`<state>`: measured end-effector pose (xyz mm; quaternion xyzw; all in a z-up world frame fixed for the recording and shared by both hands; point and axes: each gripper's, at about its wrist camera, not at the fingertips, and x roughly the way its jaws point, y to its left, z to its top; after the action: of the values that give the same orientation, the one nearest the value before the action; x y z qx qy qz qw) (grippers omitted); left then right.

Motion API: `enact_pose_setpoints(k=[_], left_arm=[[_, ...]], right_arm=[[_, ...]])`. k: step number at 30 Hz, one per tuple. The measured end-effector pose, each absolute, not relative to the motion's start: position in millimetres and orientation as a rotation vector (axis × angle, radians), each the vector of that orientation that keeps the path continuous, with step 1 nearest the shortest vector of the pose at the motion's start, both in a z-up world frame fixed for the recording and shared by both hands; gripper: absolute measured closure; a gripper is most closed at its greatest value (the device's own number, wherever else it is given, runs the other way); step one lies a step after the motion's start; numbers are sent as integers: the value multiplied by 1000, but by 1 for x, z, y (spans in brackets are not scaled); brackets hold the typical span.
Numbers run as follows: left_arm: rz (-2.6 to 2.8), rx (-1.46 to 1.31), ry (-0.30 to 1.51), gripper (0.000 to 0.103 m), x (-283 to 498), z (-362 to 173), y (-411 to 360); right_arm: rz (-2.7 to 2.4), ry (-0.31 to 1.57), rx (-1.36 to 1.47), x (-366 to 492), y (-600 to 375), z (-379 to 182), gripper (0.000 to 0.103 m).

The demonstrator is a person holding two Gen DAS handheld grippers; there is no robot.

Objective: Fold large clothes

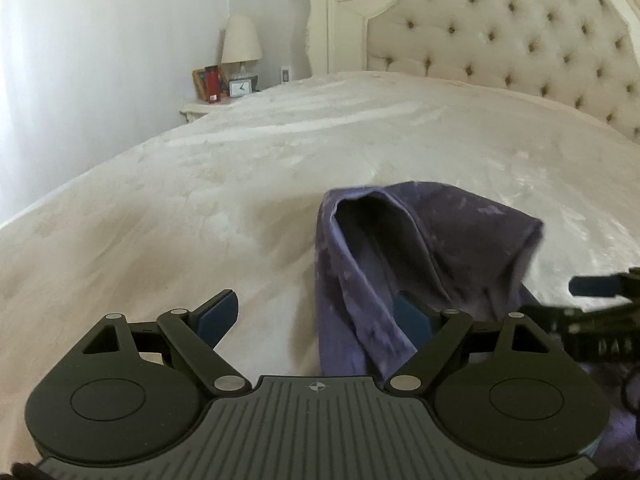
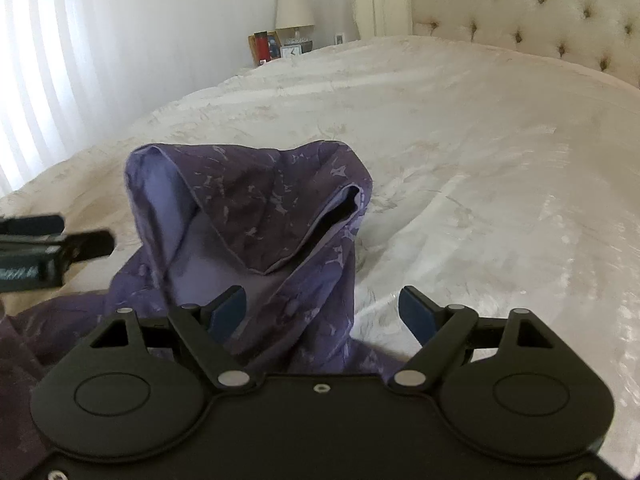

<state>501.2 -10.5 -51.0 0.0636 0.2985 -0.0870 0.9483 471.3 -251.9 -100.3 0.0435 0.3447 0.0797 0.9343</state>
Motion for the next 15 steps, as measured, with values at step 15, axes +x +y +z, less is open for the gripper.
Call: enact_pose_setpoints(k=[15], left_arm=[[-3, 7, 699, 20, 560, -83, 59]], right_arm=[[-7, 728, 267, 498, -319, -128, 19]])
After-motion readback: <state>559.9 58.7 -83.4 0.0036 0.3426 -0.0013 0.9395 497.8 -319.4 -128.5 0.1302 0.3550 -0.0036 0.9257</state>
